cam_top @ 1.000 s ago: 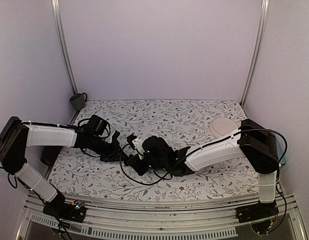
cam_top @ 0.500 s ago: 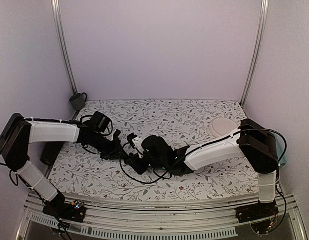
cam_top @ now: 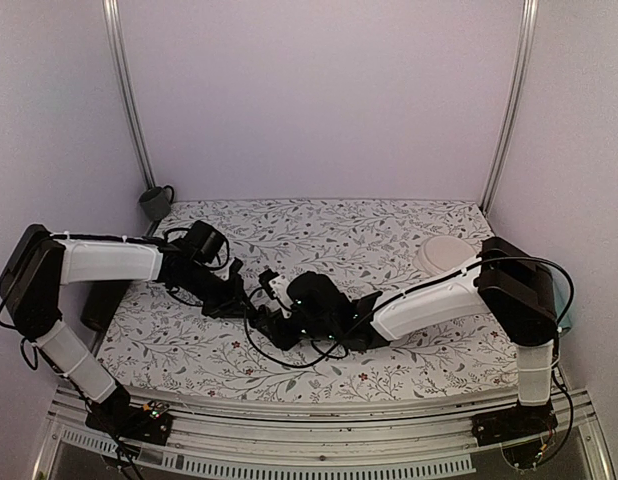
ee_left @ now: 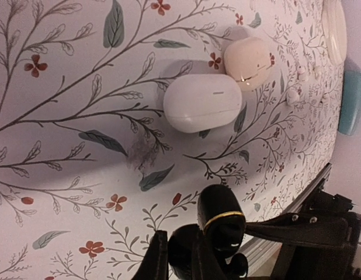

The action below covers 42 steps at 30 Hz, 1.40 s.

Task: Insert the wireless bluetooth earbuds into the charging case
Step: Insert the left earbud into the left side groove of the charging case, then place the charging case with the earbuds at the center of the board.

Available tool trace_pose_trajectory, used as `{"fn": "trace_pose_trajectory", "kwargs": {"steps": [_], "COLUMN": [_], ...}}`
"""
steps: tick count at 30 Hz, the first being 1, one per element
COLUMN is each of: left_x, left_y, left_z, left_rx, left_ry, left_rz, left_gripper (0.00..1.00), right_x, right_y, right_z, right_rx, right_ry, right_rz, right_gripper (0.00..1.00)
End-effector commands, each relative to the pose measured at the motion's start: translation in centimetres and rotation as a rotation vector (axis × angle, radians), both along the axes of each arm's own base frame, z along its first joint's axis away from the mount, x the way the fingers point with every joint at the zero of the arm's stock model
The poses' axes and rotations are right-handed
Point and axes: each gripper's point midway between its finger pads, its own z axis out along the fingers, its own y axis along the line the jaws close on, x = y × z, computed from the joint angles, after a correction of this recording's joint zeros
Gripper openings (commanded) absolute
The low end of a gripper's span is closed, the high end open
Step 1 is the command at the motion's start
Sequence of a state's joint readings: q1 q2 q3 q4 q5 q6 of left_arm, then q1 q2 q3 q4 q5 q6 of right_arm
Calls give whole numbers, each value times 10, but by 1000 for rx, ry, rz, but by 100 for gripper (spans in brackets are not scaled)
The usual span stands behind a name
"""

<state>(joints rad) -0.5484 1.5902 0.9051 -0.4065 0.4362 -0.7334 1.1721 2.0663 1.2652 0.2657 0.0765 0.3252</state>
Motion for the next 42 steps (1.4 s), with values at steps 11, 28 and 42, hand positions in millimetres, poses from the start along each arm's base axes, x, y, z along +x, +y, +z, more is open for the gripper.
{"fn": "trace_pose_trajectory", "kwargs": {"steps": [11,28,42], "left_x": [4,4,3], "left_y": [-13,-17,-21], "left_z": [13,23,23], "left_rx": [-30,-53,-60], "left_ry": [-34,-58,-56], "left_rz": [-30,-42,-51], "left_gripper": [0,0,0], "right_x": [3,24,16], "right_y": [-14,-27,-15], "right_z": [24,27,15], "right_rx": [36,116,91], "right_ry": [37,257,273], "right_rz": [-19,-85,-37], "right_gripper": [50,56,61]}}
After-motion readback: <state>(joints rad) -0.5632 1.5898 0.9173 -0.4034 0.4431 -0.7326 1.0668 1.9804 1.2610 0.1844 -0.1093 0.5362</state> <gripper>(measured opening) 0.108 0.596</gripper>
